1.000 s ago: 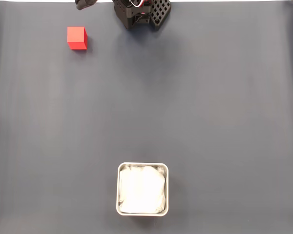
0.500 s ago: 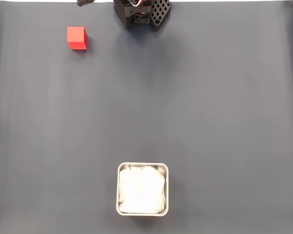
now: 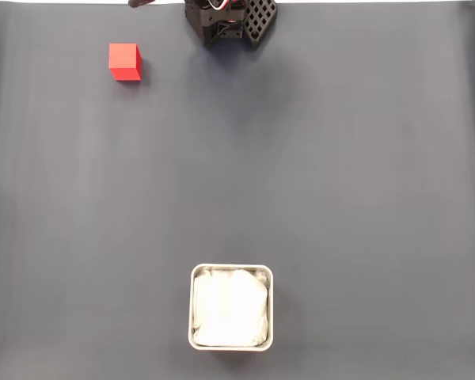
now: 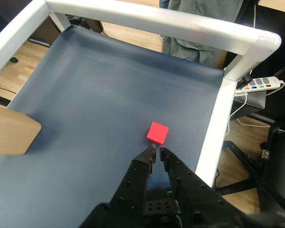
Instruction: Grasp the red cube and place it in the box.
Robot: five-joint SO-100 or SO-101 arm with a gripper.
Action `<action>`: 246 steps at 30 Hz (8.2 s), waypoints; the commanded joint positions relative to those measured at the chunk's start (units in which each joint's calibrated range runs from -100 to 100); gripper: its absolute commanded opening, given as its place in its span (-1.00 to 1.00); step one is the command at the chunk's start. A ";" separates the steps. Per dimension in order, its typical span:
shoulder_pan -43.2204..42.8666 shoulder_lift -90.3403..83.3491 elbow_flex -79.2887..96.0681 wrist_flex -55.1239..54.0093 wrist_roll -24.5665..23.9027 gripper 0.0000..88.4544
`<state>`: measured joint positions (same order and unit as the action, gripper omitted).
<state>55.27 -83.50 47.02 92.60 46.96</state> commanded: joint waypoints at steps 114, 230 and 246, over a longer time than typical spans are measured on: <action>10.64 10.28 31.72 -31.70 -0.05 -0.33; 7.66 16.69 19.50 -32.52 3.81 -0.74; -2.57 19.89 9.64 -30.31 3.47 -0.74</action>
<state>54.97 -63.96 60.04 61.73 50.38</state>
